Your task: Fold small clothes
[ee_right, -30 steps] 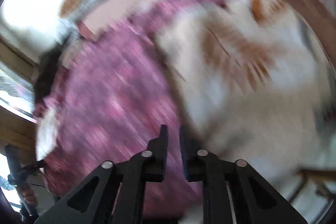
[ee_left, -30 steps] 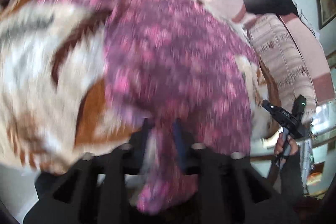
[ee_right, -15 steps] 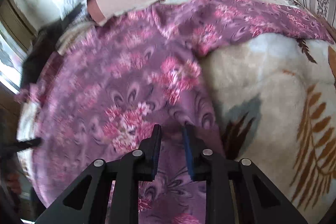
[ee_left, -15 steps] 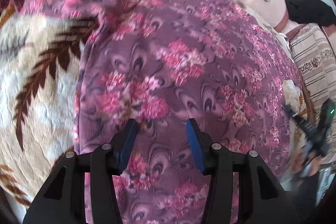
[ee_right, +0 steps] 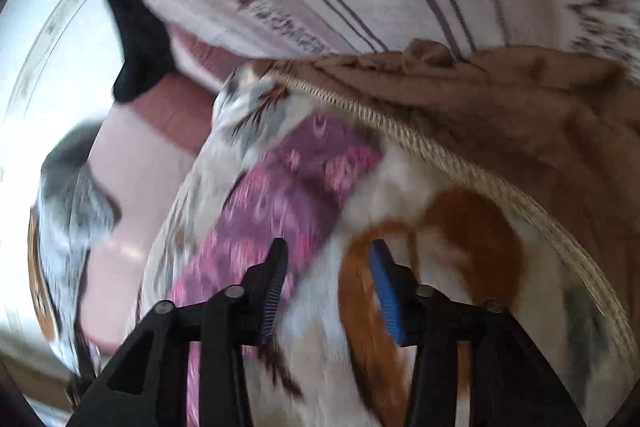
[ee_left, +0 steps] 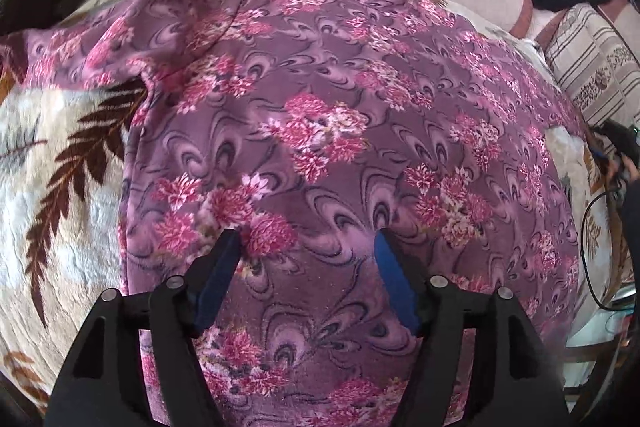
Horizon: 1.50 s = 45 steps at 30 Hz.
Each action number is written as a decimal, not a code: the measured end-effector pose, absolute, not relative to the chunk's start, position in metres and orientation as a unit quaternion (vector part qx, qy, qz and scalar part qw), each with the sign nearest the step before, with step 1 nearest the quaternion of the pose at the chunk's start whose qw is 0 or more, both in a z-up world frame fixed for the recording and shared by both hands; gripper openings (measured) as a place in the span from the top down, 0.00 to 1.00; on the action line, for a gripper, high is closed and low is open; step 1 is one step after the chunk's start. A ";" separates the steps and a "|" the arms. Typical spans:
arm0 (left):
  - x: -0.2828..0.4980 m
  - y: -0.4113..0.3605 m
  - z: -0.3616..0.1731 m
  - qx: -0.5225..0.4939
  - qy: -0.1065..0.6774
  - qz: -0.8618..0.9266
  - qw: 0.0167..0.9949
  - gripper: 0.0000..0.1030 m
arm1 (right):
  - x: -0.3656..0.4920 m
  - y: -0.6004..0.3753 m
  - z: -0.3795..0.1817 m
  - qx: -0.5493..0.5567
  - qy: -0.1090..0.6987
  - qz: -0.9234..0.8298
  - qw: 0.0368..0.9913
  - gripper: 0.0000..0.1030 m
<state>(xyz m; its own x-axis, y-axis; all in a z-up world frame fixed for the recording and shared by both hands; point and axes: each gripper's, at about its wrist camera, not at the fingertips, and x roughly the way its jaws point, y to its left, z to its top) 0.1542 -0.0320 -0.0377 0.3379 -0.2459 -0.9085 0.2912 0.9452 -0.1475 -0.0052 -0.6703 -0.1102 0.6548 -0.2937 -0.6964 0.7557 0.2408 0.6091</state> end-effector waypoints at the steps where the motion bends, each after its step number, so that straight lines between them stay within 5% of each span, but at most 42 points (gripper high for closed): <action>1: 0.157 -0.033 -0.035 0.019 0.551 -0.168 0.817 0.34 | -0.004 -0.676 -0.114 0.511 0.226 -0.348 0.752 0.53; 7: 0.182 -0.046 -0.019 0.009 0.525 -0.182 0.832 0.34 | 0.039 -0.682 -0.125 0.459 0.225 -0.367 0.777 0.50; 8: 0.187 -0.049 -0.018 0.012 0.523 -0.183 0.833 0.34 | 0.043 -0.683 -0.123 0.443 0.234 -0.379 0.778 0.56; 9: 0.194 -0.053 -0.018 0.018 0.521 -0.182 0.834 0.34 | 0.046 -0.684 -0.121 0.427 0.245 -0.392 0.777 0.81; 10: 0.200 -0.055 -0.018 0.021 0.521 -0.180 0.834 0.34 | 0.048 -0.686 -0.118 0.427 0.253 -0.386 0.778 0.89; 25: 0.271 -0.032 -0.034 -0.076 0.549 -0.189 0.810 0.34 | 0.080 -0.561 -0.006 0.320 0.232 -0.284 0.874 0.89; 45: 0.290 0.006 -0.033 -0.133 0.555 -0.244 0.784 0.34 | 0.218 -0.260 -0.011 0.285 0.331 -0.033 0.899 0.92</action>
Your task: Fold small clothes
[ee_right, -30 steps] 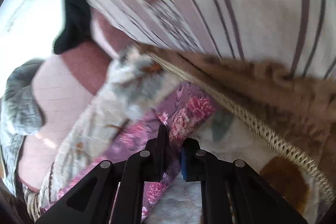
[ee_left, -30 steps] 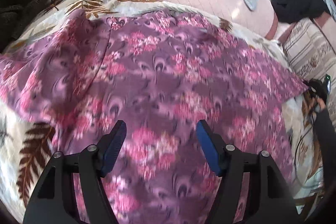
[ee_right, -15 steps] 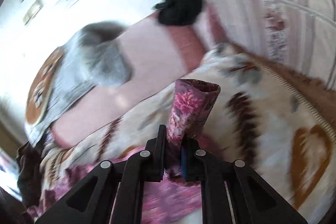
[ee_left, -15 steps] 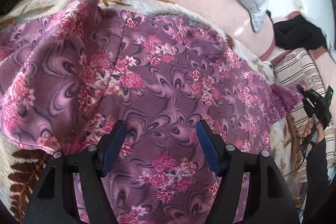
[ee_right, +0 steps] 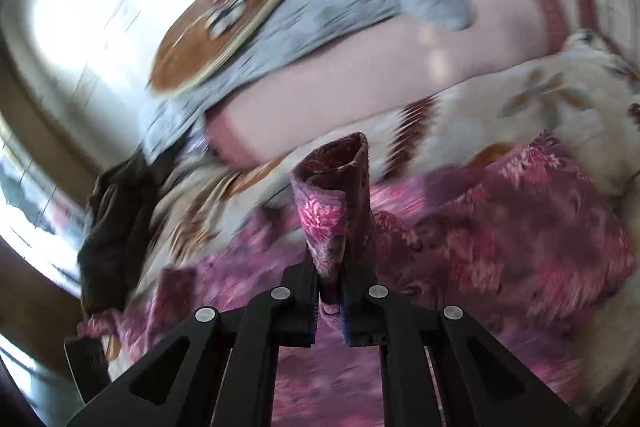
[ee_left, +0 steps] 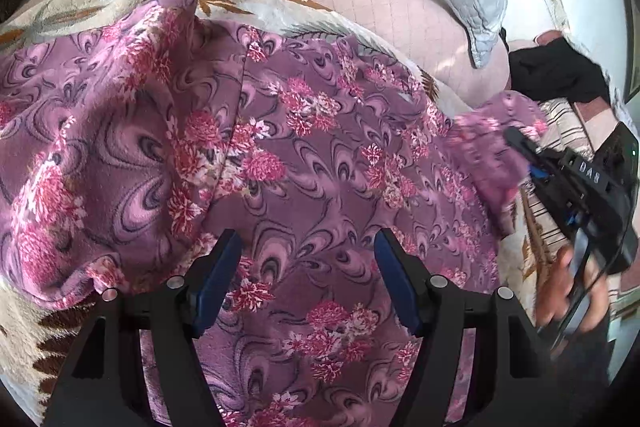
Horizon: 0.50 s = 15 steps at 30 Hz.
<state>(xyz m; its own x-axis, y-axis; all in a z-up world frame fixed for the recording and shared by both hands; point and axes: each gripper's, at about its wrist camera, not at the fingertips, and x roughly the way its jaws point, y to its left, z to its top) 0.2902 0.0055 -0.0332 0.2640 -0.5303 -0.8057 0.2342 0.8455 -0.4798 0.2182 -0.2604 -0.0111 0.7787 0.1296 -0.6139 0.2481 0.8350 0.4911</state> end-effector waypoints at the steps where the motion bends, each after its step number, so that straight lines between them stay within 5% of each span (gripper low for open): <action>1: 0.292 0.009 -0.032 -0.144 0.555 -0.246 0.781 0.34 | 0.222 -0.246 -0.013 0.282 0.336 -0.021 0.898 0.92; 6: 0.296 0.029 -0.025 -0.186 0.549 -0.254 0.774 0.34 | 0.237 -0.185 -0.034 0.286 0.372 0.040 0.882 0.91; 10: 0.300 0.036 -0.029 -0.219 0.553 -0.265 0.759 0.34 | 0.240 -0.149 -0.062 0.272 0.440 0.058 0.854 0.73; 15: 0.299 0.016 -0.038 -0.218 0.567 -0.288 0.740 0.34 | 0.212 -0.155 -0.064 0.265 0.444 0.061 0.854 0.71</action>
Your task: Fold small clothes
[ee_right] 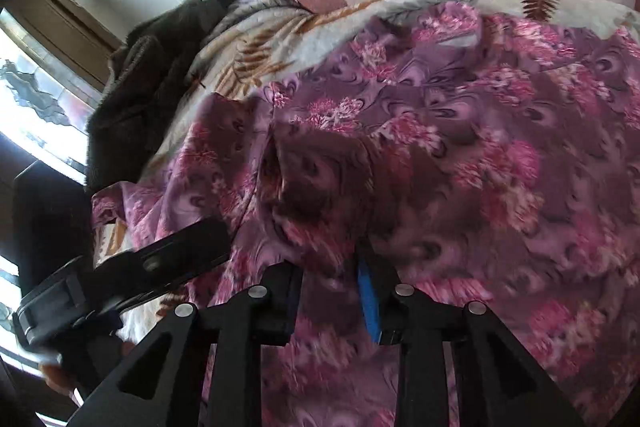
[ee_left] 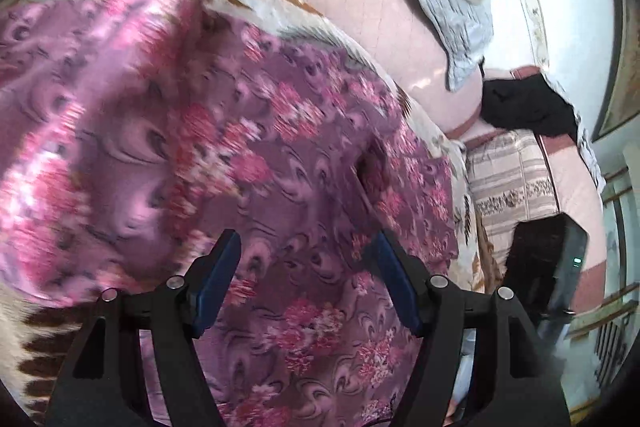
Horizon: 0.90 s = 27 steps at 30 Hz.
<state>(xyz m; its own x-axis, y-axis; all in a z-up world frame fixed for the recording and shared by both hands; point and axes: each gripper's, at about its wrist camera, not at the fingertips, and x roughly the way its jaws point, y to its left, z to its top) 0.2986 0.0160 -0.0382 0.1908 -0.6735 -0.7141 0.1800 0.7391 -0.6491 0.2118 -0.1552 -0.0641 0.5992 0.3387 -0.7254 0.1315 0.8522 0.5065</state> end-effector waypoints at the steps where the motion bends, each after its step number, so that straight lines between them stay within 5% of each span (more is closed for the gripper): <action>1: 0.298 0.009 -0.040 -0.218 0.572 -0.294 0.734 0.31 | 0.204 -0.165 -0.060 0.273 0.433 0.056 0.857 0.64; 3: 0.297 -0.004 -0.044 -0.223 0.578 -0.308 0.722 0.30 | 0.184 -0.191 -0.055 0.285 0.418 0.040 0.862 0.55; 9: 0.302 -0.037 -0.053 -0.218 0.589 -0.287 0.723 0.33 | 0.136 -0.269 -0.063 0.343 0.401 -0.030 0.849 0.54; 10: 0.303 -0.039 -0.051 -0.221 0.582 -0.277 0.732 0.54 | 0.127 -0.283 -0.065 0.355 0.393 -0.046 0.847 0.54; 11: 0.305 -0.041 -0.051 -0.220 0.582 -0.274 0.733 0.93 | 0.119 -0.298 -0.068 0.370 0.383 -0.063 0.844 0.54; 18: 0.293 -0.007 -0.020 -0.228 0.535 -0.229 0.781 0.96 | 0.078 -0.389 -0.076 0.444 0.311 -0.163 0.825 0.54; 25: 0.293 0.008 -0.041 -0.221 0.573 -0.202 0.763 0.95 | 0.114 -0.406 -0.107 0.459 0.335 -0.154 0.808 0.55; 26: 0.292 0.008 -0.042 -0.223 0.575 -0.202 0.761 0.95 | 0.121 -0.403 -0.111 0.450 0.348 -0.150 0.809 0.58; 27: 0.292 0.009 -0.042 -0.222 0.574 -0.202 0.762 0.95 | 0.128 -0.398 -0.111 0.431 0.360 -0.147 0.815 0.84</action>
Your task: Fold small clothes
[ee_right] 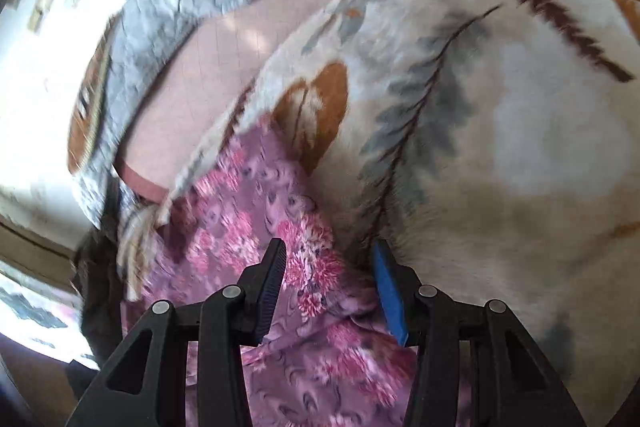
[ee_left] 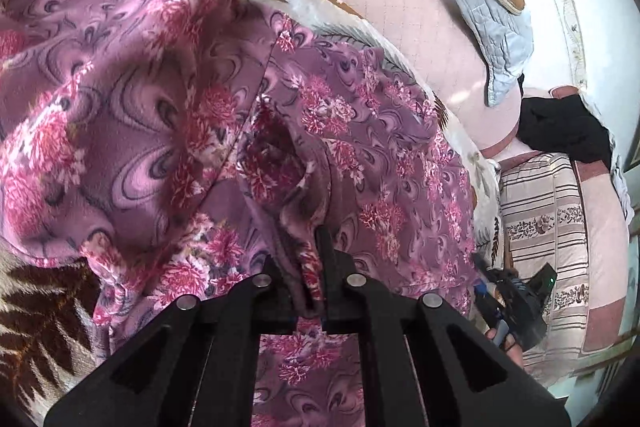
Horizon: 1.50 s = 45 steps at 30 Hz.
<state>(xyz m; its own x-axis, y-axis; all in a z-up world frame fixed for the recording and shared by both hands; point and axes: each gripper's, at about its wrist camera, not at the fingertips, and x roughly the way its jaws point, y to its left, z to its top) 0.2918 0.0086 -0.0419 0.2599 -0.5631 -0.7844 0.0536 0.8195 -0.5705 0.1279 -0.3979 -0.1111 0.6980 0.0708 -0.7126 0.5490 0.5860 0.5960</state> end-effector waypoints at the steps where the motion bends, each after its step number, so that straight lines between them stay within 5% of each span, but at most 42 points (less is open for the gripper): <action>1: 0.291 0.009 -0.042 -0.218 0.572 -0.203 0.764 0.95 | 0.130 -0.393 -0.106 0.409 0.358 -0.146 0.826 0.93; 4: 0.294 0.001 -0.053 -0.189 0.582 -0.194 0.767 0.94 | 0.121 -0.385 -0.091 0.368 0.321 -0.166 0.857 0.94; 8: 0.295 0.004 -0.055 -0.193 0.586 -0.196 0.762 0.92 | 0.126 -0.391 -0.119 0.368 0.375 -0.184 0.831 0.93; 10: 0.286 0.014 -0.047 -0.201 0.587 -0.198 0.759 0.92 | 0.119 -0.388 -0.107 0.365 0.364 -0.197 0.834 0.85; 15: 0.268 0.034 -0.020 -0.239 0.545 -0.201 0.778 0.91 | 0.110 -0.360 -0.068 0.333 0.295 -0.167 0.880 0.85; 22: 0.296 0.002 -0.057 -0.170 0.591 -0.164 0.772 0.87 | 0.151 -0.311 -0.109 0.308 0.399 -0.117 0.856 0.84; 29: 0.283 0.037 -0.043 -0.217 0.583 -0.188 0.760 0.87 | 0.168 -0.250 -0.078 0.309 0.355 -0.039 0.881 0.83; 33: 0.271 0.069 -0.023 -0.228 0.564 -0.191 0.770 0.82 | 0.207 -0.186 -0.075 0.301 0.376 0.049 0.875 0.83; 36: 0.270 0.115 -0.003 -0.239 0.534 -0.167 0.794 0.65 | 0.229 -0.141 -0.085 0.291 0.401 0.097 0.863 0.82; 38: 0.273 0.151 0.005 -0.250 0.513 -0.135 0.810 0.57 | 0.238 -0.117 -0.097 0.264 0.423 0.109 0.860 0.69; 45: 0.292 0.279 0.006 -0.322 0.469 0.000 0.822 0.57 | 0.227 -0.082 -0.103 0.145 0.384 0.052 0.910 0.63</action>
